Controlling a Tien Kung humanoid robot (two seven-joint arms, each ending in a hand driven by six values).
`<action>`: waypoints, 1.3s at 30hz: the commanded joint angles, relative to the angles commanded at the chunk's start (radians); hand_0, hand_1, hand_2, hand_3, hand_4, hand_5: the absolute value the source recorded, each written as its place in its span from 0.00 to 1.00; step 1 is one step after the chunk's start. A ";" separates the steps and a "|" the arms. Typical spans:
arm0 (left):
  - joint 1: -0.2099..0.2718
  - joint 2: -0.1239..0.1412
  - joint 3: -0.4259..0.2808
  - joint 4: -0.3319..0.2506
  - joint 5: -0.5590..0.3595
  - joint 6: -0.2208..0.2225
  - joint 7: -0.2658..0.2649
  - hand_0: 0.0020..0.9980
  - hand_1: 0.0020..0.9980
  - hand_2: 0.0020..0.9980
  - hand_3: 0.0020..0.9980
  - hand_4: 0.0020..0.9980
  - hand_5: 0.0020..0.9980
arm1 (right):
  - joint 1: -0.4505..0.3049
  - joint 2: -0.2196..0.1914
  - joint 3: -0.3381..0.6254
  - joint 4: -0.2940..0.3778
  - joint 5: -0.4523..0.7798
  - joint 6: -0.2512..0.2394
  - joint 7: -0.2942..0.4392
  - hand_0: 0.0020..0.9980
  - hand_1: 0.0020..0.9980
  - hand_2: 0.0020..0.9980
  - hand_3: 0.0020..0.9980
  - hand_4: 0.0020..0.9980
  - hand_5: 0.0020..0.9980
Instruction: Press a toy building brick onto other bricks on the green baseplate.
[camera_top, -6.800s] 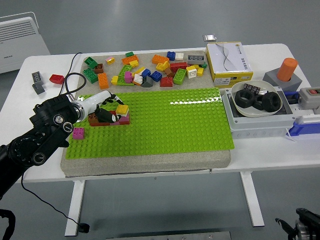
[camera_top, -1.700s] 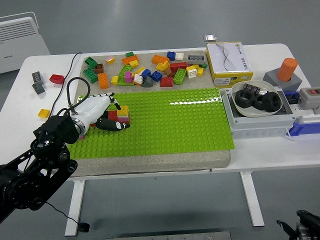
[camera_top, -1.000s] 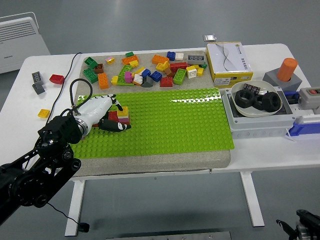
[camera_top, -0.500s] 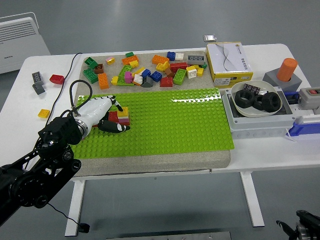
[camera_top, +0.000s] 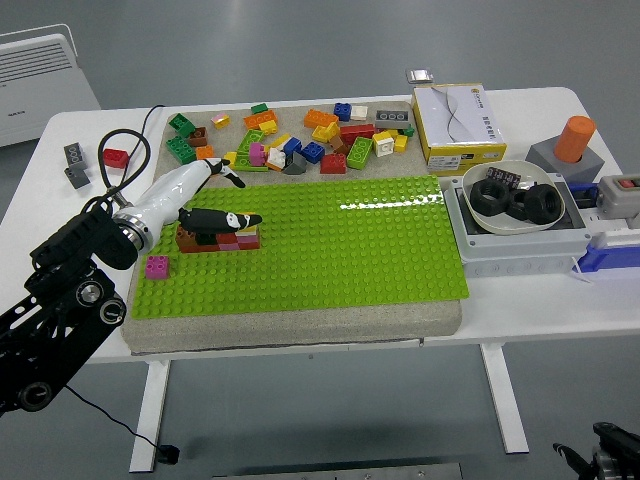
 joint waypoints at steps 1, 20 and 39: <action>0.010 0.008 -0.015 -0.008 -0.023 0.015 -0.020 0.96 0.94 0.93 0.70 1.00 0.60 | 0.000 0.001 0.002 0.000 -0.003 0.002 0.000 0.60 0.58 0.64 0.80 0.98 1.00; 0.342 0.136 -0.199 -0.059 -0.167 0.167 -0.381 0.84 0.83 0.87 0.72 0.75 0.07 | -0.003 0.036 0.050 -0.007 -0.046 0.031 0.000 0.60 0.58 0.68 0.83 0.94 1.00; 0.353 0.138 -0.189 0.027 0.003 0.100 -0.243 0.87 0.91 0.89 0.75 0.74 0.05 | 0.002 0.022 0.079 -0.024 -0.083 0.036 0.000 0.59 0.58 0.68 0.82 0.96 1.00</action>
